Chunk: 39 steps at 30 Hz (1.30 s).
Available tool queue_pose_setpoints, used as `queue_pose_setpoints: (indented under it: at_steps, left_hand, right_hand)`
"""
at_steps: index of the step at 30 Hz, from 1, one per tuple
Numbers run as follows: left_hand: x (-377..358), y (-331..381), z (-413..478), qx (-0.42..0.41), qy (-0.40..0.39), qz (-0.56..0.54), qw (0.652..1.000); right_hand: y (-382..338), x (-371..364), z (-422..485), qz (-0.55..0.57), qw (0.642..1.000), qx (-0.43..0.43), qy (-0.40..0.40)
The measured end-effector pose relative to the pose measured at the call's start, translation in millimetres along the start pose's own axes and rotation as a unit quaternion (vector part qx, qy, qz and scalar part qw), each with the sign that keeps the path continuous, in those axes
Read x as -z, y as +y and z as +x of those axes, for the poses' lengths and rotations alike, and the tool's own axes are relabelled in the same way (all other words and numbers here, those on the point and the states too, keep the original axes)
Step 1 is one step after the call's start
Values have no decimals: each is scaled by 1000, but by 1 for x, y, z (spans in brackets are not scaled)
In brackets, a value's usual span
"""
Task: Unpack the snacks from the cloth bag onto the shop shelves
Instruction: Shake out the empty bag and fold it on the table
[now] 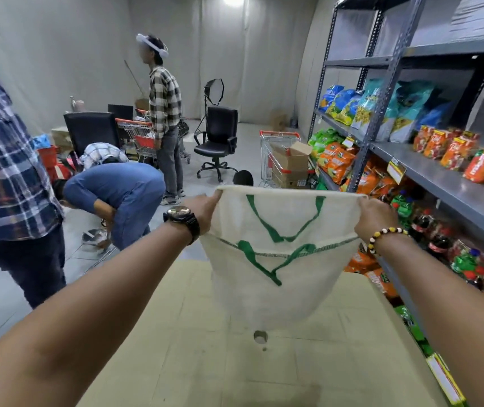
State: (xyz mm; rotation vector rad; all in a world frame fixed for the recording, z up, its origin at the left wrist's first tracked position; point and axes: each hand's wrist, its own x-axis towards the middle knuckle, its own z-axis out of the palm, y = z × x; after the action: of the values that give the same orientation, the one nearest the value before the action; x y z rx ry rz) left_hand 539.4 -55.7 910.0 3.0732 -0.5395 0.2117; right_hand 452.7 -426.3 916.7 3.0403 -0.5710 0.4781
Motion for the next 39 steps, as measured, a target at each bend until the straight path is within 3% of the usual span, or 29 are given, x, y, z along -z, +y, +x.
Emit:
queue_pose_setpoints:
  at_steps: [6,12,16,21,26,31,35,39]
  left_hand:
    - [3,-4,1,-7,111,-11,994]
    - [-91,-16,-50,32,65,-51,996]
    - [-173,-18,-108,72,-28,-72,994]
    - [-260,-21,-193,106,-183,-85,974]
    - [-318,-22,-261,121,-280,-87,948]
    - [-334,-23,-281,124,-419,-44,898]
    - [-324,-27,-270,129,-482,-47,865]
    - [-299,-36,-233,255,-496,-209,803]
  right_hand:
    - [1,9,-7,58,996,1,69]
    - [24,-78,-71,62,998,8,14]
    - [37,-154,-142,97,993,-25,-62]
    - [56,-222,-230,43,977,-56,-202]
    - [74,-263,-294,11,934,-50,-353]
    - [80,-276,-320,52,881,-42,-468]
    - [87,-277,-314,171,852,-129,-478]
    - [83,-259,-279,342,783,-268,-445]
